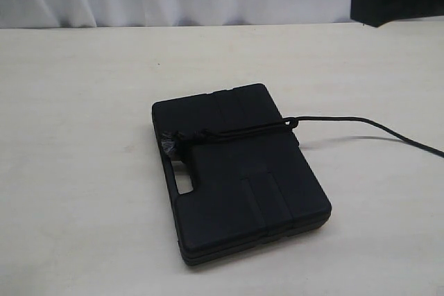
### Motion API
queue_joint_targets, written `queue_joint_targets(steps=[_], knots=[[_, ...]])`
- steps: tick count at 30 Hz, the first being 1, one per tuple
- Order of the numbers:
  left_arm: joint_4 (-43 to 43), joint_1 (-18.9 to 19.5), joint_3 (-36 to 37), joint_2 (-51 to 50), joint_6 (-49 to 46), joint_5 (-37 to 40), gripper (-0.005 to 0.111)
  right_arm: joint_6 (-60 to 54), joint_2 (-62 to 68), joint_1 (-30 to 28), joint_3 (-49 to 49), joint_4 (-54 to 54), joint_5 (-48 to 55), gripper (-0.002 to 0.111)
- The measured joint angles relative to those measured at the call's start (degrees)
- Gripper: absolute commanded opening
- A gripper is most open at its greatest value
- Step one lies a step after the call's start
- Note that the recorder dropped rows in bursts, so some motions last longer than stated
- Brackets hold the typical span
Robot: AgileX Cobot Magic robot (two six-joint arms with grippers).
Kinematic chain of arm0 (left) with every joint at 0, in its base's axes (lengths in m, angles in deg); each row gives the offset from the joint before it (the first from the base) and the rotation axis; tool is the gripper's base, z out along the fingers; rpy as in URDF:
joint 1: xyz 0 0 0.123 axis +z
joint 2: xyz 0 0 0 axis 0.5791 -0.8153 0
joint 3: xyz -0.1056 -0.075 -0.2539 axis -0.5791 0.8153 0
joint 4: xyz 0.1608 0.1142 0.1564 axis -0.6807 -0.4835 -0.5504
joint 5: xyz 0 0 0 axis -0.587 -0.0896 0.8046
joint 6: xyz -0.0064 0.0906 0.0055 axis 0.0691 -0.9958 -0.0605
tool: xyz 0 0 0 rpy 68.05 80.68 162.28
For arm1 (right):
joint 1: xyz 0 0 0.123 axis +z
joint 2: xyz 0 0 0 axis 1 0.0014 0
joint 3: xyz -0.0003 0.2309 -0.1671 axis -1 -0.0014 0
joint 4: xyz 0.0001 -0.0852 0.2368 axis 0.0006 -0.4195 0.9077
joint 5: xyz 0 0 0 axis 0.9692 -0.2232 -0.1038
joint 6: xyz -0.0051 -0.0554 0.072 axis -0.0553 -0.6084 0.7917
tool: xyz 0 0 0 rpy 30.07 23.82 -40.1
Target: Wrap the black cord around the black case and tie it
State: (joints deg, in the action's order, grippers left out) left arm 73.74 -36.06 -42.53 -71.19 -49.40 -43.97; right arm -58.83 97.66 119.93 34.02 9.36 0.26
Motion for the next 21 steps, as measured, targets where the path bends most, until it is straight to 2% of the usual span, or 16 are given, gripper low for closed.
queue_joint_targets(steps=[7, 9, 15, 18, 21], knots=[[0.0, 0.0, 0.0, 0.0, 0.0, 0.18, 0.0, 0.0, -3.95, 0.0, -4.18, -0.6, -2.7, 0.004], [0.0, 0.0, 0.0, 0.0, 0.0, 0.18, 0.0, -0.47, -7.17, 0.0, -8.37, -2.28, -8.47, 0.004], [0.0, 0.0, 0.0, 0.0, 0.0, 0.18, 0.0, -9.99, -18.23, 0.0, -25.37, -1.35, -36.06, 0.004], [0.0, 0.0, 0.0, 0.0, 0.0, 0.18, 0.0, -13.44, -24.39, -1.36, -32.51, 3.08, -43.98, 0.004], [0.0, 0.0, 0.0, 0.0, 0.0, 0.18, 0.0, -14.2, -29.72, -4.85, -38.04, 6.52, -46.18, 0.004]])
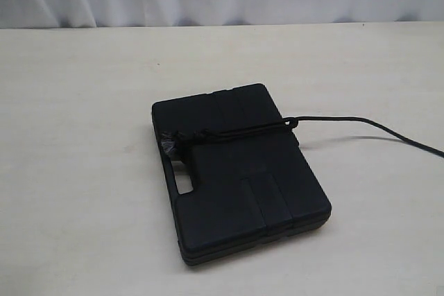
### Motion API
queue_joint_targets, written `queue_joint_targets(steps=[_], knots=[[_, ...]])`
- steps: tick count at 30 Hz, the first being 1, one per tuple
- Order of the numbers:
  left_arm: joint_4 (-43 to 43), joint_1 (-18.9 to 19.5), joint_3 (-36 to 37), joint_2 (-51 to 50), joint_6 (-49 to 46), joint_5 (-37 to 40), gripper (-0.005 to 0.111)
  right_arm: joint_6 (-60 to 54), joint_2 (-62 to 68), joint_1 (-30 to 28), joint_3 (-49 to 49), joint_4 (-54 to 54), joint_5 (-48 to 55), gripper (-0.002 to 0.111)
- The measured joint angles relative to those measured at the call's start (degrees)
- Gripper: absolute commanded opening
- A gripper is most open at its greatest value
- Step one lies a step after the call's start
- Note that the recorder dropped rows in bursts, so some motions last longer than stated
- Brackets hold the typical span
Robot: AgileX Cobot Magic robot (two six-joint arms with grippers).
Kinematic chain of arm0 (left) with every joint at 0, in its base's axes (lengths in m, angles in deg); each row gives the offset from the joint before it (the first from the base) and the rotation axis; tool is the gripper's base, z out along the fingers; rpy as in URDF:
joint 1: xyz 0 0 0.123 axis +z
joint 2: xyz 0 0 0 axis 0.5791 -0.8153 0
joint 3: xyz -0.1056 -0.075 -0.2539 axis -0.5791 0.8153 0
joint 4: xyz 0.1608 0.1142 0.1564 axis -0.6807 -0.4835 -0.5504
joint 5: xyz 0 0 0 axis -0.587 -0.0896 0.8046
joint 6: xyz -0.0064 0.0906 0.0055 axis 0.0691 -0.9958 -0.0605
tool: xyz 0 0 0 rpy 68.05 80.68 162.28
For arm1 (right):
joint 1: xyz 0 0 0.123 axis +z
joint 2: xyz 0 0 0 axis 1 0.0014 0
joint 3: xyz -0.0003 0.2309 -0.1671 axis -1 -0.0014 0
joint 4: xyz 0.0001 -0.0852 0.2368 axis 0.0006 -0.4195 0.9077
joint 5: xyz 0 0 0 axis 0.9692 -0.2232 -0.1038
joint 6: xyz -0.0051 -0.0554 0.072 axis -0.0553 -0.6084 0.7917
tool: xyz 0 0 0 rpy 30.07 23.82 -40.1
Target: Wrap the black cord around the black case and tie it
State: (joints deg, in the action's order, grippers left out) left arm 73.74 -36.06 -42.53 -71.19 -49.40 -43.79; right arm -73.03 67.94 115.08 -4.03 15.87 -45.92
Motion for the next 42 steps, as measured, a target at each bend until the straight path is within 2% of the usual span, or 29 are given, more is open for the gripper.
queue_joint_targets(steps=[6, 9, 11, 19, 32, 42], knots=[[0.0, 0.0, 0.0, 0.0, 0.0, 0.0, 0.0, 1.66, -9.72, -8.65, -6.07, 1.15, -0.04, 0.004], [0.0, 0.0, 0.0, 0.0, 0.0, 0.0, 0.0, 3.47, -18.11, -14.43, -9.16, 1.38, 7.09, 0.004], [0.0, 0.0, 0.0, 0.0, 0.0, 0.0, 0.0, 4.25, -21.24, -16.26, -11.07, 1.38, 10.57, 0.004], [0.0, 0.0, 0.0, 0.0, 0.0, 0.0, 0.0, 13.71, -23.91, -16.92, -12.36, -5.96, 22.87, 0.004], [0.0, 0.0, 0.0, 0.0, 0.0, 0.0, 0.0, 14.04, -23.91, -16.92, -12.36, -6.33, 41.32, 0.004], [0.0, 0.0, 0.0, 0.0, 0.0, 0.0, 0.0, 12.48, -23.91, -16.92, -12.36, -6.33, 48.56, 0.004]])
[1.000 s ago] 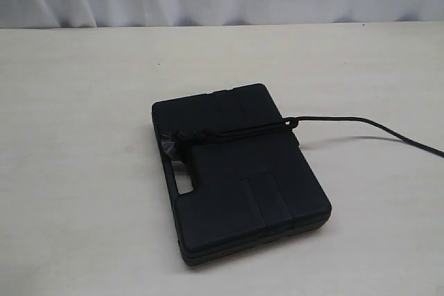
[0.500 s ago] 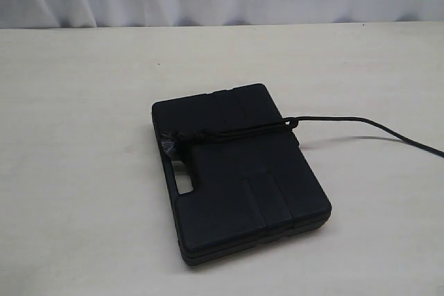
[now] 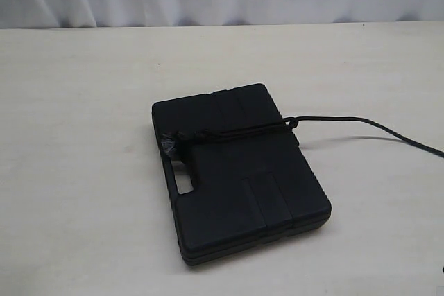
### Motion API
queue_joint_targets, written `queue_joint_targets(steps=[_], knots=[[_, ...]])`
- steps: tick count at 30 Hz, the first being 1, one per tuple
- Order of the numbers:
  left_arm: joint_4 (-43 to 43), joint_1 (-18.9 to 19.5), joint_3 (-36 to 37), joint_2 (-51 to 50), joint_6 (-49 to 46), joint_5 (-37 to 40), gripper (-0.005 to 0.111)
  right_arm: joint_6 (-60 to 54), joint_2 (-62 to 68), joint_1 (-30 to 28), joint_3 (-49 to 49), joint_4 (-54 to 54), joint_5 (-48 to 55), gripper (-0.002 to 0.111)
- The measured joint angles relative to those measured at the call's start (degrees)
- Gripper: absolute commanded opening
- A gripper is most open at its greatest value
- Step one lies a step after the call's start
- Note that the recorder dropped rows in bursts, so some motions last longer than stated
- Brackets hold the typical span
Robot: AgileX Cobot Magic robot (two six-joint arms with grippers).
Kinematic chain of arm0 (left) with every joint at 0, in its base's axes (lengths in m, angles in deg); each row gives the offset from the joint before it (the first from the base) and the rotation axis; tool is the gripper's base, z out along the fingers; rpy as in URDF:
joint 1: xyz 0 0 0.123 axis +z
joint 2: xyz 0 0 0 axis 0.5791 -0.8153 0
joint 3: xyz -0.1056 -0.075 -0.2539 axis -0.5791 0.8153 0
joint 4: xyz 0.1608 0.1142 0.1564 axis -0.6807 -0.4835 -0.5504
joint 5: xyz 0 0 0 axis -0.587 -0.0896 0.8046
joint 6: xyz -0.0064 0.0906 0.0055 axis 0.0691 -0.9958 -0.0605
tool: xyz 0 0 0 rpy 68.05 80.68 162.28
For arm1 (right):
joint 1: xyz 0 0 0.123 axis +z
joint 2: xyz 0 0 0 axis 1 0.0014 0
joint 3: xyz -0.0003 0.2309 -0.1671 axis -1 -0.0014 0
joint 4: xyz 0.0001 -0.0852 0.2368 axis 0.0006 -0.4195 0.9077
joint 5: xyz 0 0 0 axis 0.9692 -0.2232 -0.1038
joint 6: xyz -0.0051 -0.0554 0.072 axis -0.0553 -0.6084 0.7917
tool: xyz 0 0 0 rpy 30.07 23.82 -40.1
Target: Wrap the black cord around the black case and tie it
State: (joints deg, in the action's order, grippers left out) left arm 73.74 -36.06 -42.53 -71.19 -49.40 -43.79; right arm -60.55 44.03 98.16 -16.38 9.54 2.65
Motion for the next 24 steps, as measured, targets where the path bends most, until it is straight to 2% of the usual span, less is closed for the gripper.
queue_joint_targets(steps=[24], knots=[[0.0, 0.0, 0.0, 0.0, 0.0, 0.0, 0.0, 1.69, 0.0, 0.0, 0.0, 0.0, 4.61, 0.004]])
